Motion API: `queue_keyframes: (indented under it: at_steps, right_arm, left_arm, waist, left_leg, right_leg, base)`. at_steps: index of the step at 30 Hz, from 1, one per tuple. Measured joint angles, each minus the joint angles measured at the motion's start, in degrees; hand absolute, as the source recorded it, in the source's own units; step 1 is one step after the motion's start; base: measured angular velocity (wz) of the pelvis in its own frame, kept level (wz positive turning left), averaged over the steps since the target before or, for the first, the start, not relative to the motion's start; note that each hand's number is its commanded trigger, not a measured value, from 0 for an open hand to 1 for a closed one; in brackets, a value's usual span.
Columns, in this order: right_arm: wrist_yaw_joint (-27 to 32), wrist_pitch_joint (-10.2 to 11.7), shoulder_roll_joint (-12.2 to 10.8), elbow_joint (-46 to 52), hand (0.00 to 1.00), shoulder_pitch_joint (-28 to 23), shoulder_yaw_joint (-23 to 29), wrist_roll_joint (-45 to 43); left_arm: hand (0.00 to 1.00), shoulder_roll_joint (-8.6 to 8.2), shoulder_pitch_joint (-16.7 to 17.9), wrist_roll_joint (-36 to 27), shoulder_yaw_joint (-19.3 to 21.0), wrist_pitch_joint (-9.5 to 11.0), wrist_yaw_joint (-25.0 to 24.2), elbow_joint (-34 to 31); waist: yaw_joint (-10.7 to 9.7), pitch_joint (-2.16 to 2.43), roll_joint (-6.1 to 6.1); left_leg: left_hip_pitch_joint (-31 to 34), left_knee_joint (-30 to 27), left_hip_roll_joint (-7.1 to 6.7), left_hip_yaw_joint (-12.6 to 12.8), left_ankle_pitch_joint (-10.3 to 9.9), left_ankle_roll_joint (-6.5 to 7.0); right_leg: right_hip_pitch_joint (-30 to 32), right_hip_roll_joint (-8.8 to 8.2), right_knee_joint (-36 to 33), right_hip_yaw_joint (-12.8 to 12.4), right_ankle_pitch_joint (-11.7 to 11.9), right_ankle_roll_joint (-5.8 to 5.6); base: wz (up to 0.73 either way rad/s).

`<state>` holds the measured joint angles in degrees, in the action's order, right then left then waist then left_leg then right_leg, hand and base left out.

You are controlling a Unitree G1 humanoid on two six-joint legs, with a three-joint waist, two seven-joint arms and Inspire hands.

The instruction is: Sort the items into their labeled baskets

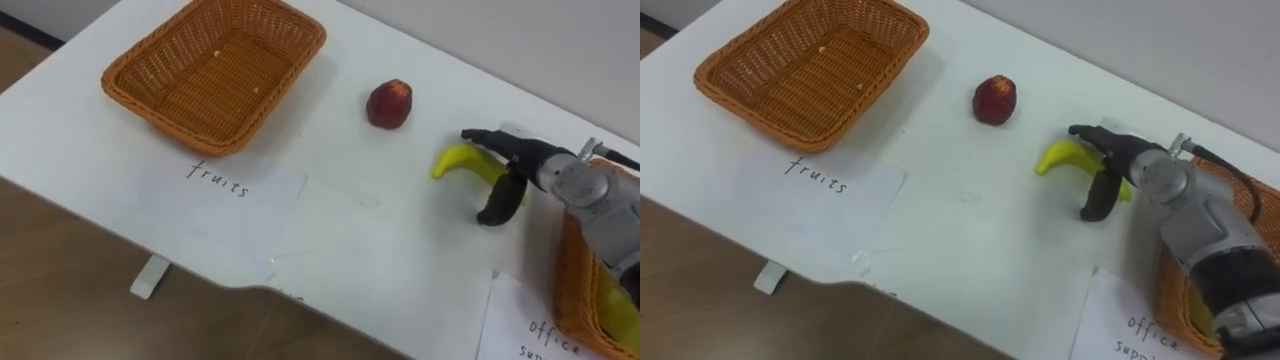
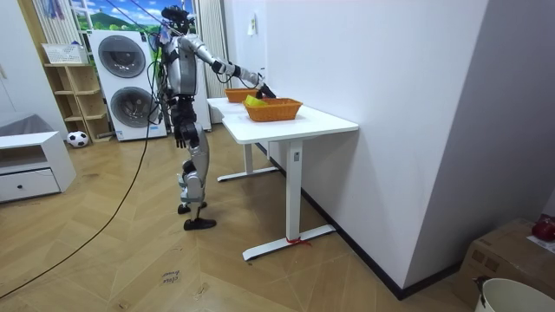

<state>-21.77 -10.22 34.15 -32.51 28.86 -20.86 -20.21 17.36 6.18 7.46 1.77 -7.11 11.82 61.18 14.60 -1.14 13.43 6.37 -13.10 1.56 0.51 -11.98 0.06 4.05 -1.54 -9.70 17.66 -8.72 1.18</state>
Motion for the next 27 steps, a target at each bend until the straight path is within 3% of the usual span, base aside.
queue_keyframes:
  at_steps: [1,12,23,27]
  right_arm:
    - [-0.3,-0.1,0.1,0.0,1.00,0.0,0.0,0.1]
    - [2.2,-0.4,0.7,-0.2,1.00,0.1,-0.3,2.4]
    - [-0.6,-0.3,0.7,0.9,1.00,-0.2,-0.9,5.3]
    - [-1.3,-0.5,0.6,2.1,1.00,-0.7,-0.9,5.5]
  left_arm:
    - [0.00,0.02,0.0,0.0,0.0,0.0,0.0,0.0]
    - [0.00,0.36,0.0,-0.1,-2.5,0.1,0.5,0.1]
    - [0.00,1.11,-0.3,-0.1,-2.3,0.2,0.7,0.0]
    - [0.00,1.12,-0.2,-0.1,-2.0,0.1,1.1,-0.1]
  waist:
    - [0.0,-0.01,-0.01]
    - [0.1,-0.17,-0.32]
    - [-0.1,0.31,0.37]
    - [0.0,0.27,0.31]
  left_leg:
    - [0.0,0.0,0.00,0.0,0.0,0.00]
    - [-0.4,-0.2,-0.06,-1.2,0.0,-0.02]
    - [-0.2,-0.2,-0.12,-1.4,0.0,-0.02]
    - [-0.5,-0.2,-0.10,-1.2,0.0,-0.02]
  right_leg:
    - [0.0,0.01,0.0,0.0,0.0,0.01]
    - [-1.0,0.05,0.1,1.1,0.1,0.04]
    - [-0.9,0.04,0.2,1.4,0.1,0.04]
    - [-1.1,0.04,0.2,1.1,0.1,0.04]
  base:
    - [0.00]
    - [0.05]
    - [0.00]
    - [-0.01]
